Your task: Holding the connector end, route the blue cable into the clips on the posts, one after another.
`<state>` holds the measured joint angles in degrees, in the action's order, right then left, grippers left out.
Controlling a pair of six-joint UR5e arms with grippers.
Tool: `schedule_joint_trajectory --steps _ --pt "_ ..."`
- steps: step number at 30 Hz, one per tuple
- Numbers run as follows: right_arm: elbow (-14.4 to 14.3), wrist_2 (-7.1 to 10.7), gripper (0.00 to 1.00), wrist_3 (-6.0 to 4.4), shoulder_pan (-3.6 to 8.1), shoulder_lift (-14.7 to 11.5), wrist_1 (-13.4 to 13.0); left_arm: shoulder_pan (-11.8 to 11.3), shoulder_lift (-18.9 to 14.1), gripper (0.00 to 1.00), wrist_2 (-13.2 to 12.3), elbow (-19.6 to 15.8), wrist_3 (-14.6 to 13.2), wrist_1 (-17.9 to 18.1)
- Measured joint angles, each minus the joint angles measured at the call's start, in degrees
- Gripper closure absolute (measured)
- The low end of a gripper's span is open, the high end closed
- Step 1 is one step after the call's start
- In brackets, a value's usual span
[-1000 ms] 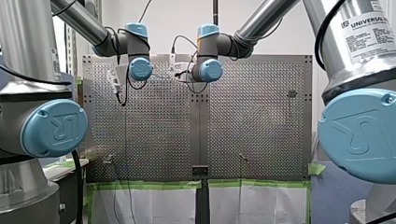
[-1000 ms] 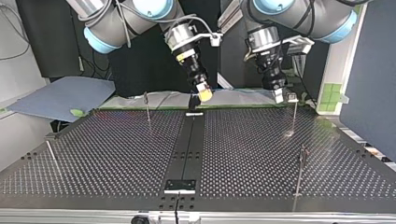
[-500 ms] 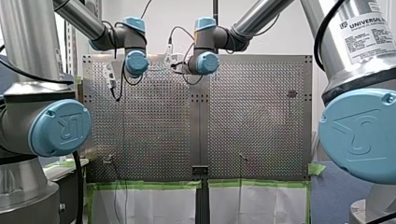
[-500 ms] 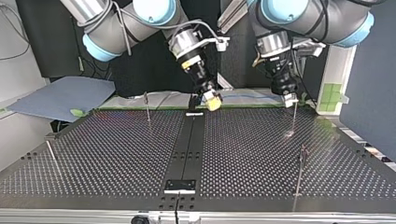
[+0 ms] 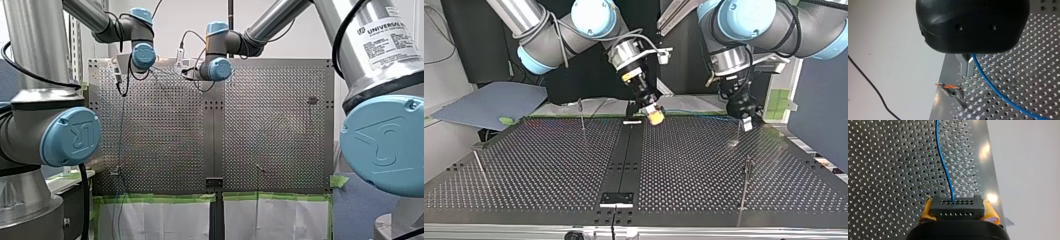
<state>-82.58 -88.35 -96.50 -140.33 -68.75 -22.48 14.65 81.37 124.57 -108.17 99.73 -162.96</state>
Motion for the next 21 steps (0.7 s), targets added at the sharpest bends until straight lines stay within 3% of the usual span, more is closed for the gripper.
schedule_joint_trajectory --steps 9,21 --pt "3.94 0.72 1.0 -2.13 0.29 2.38 0.47 -2.22 1.11 1.0 -2.49 0.41 -0.05 -0.18" --pt "8.48 1.25 1.0 -2.39 0.03 4.29 2.47 -8.16 2.06 1.0 -8.39 1.1 -3.2 -0.62"
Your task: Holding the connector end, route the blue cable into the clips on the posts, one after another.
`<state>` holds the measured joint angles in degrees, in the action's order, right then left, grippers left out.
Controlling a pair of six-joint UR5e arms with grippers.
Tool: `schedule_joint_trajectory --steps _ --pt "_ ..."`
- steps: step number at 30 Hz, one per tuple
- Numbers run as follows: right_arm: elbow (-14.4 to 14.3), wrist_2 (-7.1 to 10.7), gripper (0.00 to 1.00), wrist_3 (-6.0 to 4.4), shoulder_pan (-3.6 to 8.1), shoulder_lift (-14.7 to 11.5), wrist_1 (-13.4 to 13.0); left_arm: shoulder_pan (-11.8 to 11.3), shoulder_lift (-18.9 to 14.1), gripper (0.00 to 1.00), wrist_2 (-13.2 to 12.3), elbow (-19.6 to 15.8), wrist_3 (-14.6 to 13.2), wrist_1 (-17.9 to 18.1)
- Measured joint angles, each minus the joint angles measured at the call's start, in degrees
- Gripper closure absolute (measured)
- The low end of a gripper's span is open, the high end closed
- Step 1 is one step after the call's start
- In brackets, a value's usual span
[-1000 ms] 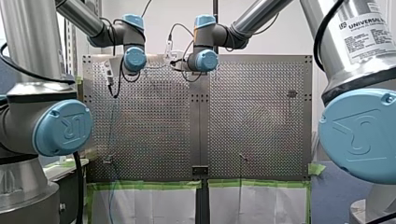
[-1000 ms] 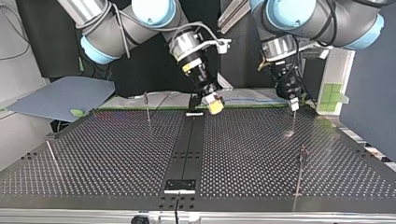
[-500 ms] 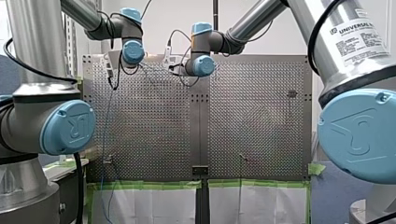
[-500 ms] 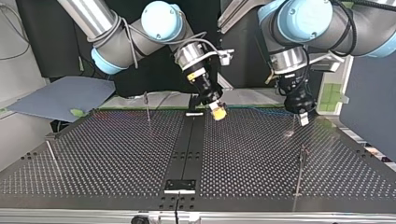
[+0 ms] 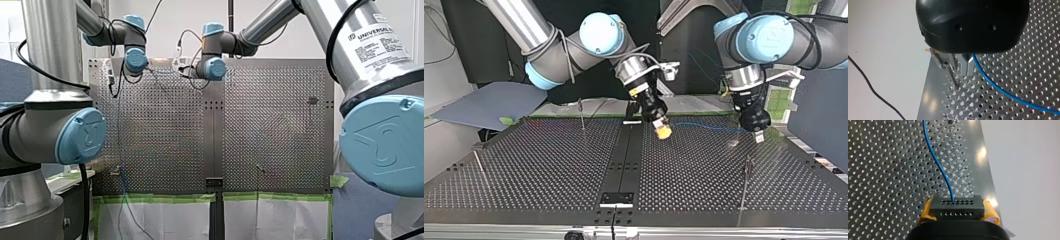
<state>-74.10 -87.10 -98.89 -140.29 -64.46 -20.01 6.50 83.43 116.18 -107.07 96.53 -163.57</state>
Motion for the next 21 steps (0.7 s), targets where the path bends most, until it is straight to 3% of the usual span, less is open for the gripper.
schedule_joint_trajectory --steps 4,10,21 --pt "1.91 0.06 1.0 0.0 -0.23 0.25 1.21 -2.03 0.96 1.0 -2.12 1.67 -1.01 -1.25" --pt "4.12 0.1 1.0 0.0 -0.48 0.42 2.14 -3.23 1.61 1.0 -4.87 3.68 -1.28 -2.49" --pt "5.39 0.07 1.0 0.0 -1.41 1.34 2.85 -3.6 1.71 1.0 -6.03 6.52 -1.1 -4.13"
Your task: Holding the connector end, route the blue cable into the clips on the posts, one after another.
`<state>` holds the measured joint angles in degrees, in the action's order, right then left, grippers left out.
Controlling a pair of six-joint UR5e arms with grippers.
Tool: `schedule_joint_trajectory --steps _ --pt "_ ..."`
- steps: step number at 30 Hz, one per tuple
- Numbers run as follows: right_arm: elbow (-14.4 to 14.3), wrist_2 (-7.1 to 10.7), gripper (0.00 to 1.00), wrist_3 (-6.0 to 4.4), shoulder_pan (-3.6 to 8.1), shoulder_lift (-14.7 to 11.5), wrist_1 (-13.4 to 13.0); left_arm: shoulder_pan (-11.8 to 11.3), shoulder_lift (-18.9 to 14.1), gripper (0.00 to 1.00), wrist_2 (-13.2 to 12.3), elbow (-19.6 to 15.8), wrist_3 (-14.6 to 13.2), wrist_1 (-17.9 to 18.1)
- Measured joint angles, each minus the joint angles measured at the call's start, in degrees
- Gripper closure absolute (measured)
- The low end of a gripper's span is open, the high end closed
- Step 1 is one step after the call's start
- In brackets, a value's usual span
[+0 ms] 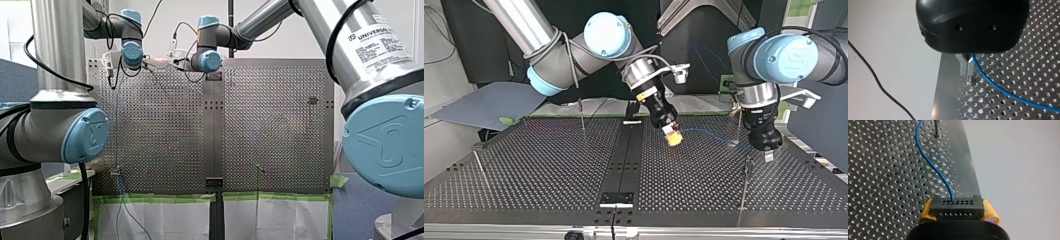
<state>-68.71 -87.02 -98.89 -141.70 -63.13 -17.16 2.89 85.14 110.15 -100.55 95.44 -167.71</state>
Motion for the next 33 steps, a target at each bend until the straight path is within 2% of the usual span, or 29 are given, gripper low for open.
schedule_joint_trajectory --steps 6,11,20,33 --pt "0.9 -0.13 1.0 -0.04 -0.9 0.99 0.12 -0.21 0.03 1.0 0.27 0.35 0.08 -0.39" --pt "1.68 -0.32 1.0 -0.08 -1.12 1.26 0.37 -0.77 0.15 1.0 0.28 0.36 0.04 -0.34" --pt "2.28 -0.25 1.0 -0.32 -0.67 1.39 0.5 -1.78 1.9 1.0 -1.23 0.45 0.04 0.12" --pt "3.8 0.19 1.0 -0.61 -0.12 2.02 0.6 -2.42 2.2 1.0 -3.84 1.67 1.34 0.96"
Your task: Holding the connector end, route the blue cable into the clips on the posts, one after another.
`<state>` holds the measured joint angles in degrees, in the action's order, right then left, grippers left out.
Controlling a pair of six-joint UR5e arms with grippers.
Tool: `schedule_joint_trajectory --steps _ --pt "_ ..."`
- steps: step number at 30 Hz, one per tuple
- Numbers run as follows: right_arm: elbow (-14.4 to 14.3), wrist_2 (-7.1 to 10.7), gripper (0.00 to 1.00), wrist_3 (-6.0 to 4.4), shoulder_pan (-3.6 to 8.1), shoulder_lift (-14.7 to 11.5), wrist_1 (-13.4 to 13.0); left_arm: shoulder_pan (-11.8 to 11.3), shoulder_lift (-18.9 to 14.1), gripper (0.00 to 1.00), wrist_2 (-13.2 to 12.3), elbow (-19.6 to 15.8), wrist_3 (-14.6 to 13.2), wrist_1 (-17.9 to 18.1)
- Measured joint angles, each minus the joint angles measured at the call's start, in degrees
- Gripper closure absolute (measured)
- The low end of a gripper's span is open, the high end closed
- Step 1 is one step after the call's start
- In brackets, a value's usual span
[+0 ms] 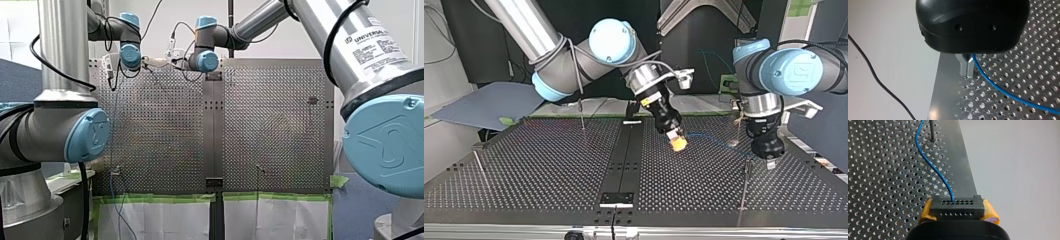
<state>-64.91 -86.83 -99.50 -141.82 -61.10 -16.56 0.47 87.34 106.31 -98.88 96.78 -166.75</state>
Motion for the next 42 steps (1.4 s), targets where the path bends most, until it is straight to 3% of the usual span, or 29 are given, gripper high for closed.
schedule_joint_trajectory --steps 10,29,42 --pt "0.63 0.3 1.0 -0.26 0.97 0.34 0.11 -0.99 2.06 1.0 -2.55 0.68 1.02 0.28" --pt "0.86 1.89 1.0 -0.71 3.98 0.68 0.11 -2.79 3.49 1.0 -4.89 2.62 3.37 1.41" --pt "0.9 2.97 1.0 -0.71 5.04 0.88 0.03 -5.15 4.95 1.0 -8.21 3.26 6.11 3.37"
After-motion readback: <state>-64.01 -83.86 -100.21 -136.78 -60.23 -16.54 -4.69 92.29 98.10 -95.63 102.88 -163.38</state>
